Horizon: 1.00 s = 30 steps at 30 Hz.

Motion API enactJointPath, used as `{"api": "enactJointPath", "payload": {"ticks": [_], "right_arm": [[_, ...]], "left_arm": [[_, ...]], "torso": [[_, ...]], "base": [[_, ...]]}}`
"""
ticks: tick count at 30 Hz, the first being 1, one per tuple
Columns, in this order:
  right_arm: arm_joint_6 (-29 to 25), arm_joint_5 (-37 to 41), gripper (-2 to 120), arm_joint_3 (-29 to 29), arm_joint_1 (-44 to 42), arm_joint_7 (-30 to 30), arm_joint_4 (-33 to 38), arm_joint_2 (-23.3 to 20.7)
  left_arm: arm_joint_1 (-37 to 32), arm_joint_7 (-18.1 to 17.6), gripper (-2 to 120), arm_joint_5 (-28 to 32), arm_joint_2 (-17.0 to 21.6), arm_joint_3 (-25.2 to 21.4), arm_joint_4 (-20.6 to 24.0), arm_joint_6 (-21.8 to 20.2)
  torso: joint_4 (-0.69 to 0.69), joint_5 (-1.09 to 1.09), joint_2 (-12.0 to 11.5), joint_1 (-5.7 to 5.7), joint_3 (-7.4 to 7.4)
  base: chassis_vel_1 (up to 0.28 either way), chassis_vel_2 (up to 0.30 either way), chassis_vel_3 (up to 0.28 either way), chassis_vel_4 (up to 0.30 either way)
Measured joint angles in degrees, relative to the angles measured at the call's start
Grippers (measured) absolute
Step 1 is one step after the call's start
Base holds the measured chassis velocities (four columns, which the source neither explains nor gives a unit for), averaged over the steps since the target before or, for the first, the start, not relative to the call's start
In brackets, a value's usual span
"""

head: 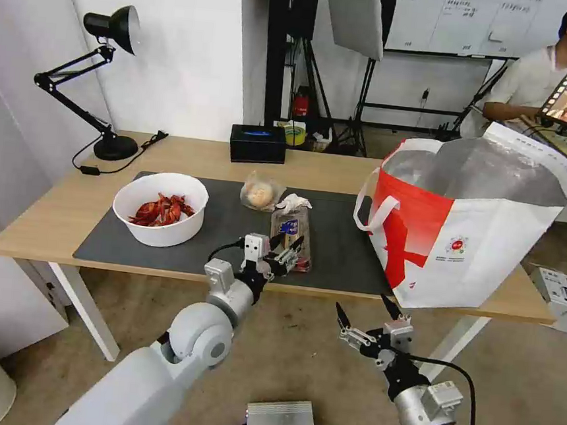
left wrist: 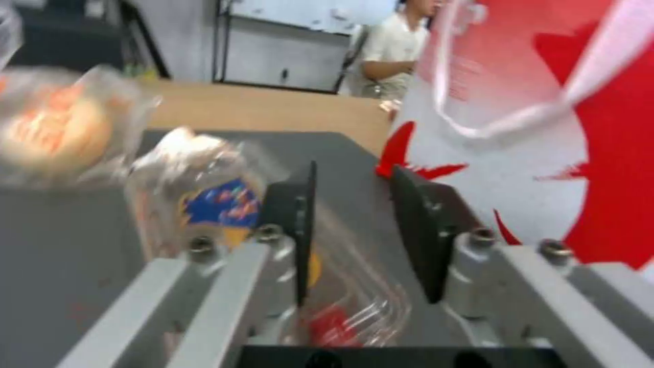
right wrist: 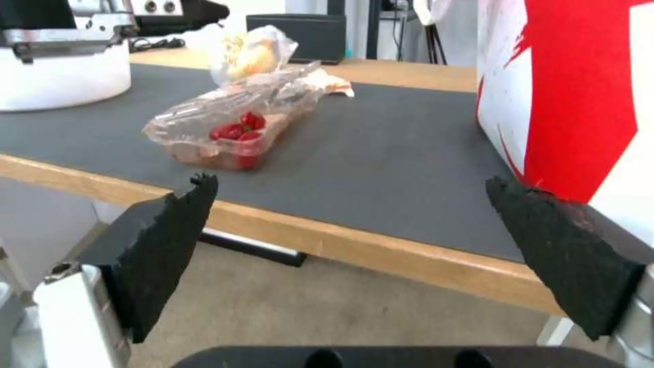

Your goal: Pick up the trash from the table and place it into the takeout bag.

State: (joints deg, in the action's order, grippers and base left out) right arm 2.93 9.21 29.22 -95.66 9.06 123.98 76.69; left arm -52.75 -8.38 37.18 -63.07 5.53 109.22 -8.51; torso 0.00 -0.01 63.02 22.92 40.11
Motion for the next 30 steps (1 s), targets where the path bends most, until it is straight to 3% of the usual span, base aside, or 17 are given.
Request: {"api": "enactJointPath", "payload": {"ticks": [9,16,30], "right_arm": [[0.07,0.20,100,-0.02,0.47,-0.01,-0.69,-0.31],[0.07,0.63,100,0.11,0.69,-0.03,-1.15,-0.71],[0.54,4.25,100,0.37,1.59,-0.05,-1.40,-1.53]], "left_arm": [[4.17,1.75,0,-1.42,2.43,5.19,-3.42,0.30],[5.86,1.64,0,-1.93,2.11,7.22,-5.78,-0.01],[5.70,1.13,0,-2.23,1.75,7.00,-7.00,-1.35]], "torso": [[0.00,0.01,0.00,0.00,0.00],[0.00,0.00,0.00,0.00,0.00],[0.00,0.00,0.01,0.00,0.00]], "base": [[0.000,0.000,0.000,0.000],[0.000,0.000,0.000,0.000],[0.000,0.000,0.000,0.000]]}}
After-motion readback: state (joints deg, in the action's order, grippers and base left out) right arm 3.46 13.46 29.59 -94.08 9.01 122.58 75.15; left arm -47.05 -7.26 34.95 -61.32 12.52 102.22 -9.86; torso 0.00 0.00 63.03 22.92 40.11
